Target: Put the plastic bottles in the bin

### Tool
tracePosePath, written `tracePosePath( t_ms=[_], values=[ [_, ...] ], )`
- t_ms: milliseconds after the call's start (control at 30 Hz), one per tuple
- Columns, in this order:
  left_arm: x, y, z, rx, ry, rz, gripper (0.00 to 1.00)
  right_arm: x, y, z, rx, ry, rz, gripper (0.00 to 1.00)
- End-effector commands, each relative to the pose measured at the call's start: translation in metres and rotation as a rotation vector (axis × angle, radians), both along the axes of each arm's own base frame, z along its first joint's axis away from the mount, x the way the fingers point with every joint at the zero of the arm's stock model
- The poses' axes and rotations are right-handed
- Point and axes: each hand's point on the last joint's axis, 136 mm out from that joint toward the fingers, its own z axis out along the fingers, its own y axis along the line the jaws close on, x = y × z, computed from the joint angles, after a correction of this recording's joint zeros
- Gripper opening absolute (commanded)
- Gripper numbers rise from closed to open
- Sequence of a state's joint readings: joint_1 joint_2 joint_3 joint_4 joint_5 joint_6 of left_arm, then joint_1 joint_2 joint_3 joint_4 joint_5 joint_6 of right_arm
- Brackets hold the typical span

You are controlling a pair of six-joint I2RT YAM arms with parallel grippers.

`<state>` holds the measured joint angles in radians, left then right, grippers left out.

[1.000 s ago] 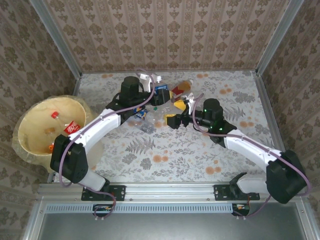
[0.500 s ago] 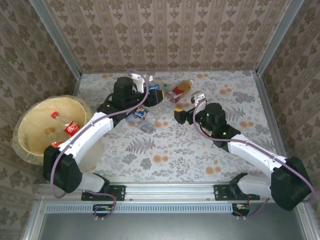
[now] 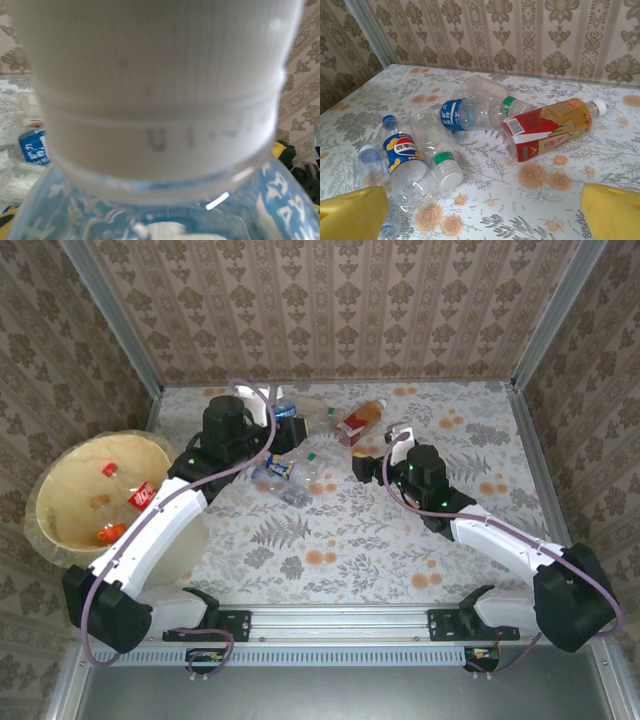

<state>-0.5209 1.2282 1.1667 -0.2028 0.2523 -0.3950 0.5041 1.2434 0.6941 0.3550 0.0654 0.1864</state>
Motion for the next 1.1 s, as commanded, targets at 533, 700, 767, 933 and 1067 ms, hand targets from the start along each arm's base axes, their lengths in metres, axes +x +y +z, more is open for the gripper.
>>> tracePosePath(
  t_ms=[533, 700, 767, 933, 1067],
  values=[
    [-0.040, 0.097, 0.083, 0.189, -0.220, 0.268, 0.58, 0.015, -0.018, 0.003, 0.052, 0.007, -0.095, 1.00],
    [-0.055, 0.129, 0.100, 0.246, -0.269, 0.373, 0.58, 0.019, -0.023, 0.003, 0.069, 0.008, -0.121, 1.00],
    [-0.061, 0.142, 0.107, 0.270, -0.288, 0.417, 0.58, 0.019, -0.024, 0.004, 0.075, 0.006, -0.124, 1.00],
    [-0.071, 0.173, 0.120, 0.344, -0.311, 0.538, 0.59, 0.023, -0.026, 0.003, 0.088, 0.000, -0.138, 1.00],
    [-0.074, 0.215, 0.117, 0.455, -0.242, 0.746, 0.59, 0.025, -0.026, 0.002, 0.097, -0.002, -0.142, 1.00]
  ],
)
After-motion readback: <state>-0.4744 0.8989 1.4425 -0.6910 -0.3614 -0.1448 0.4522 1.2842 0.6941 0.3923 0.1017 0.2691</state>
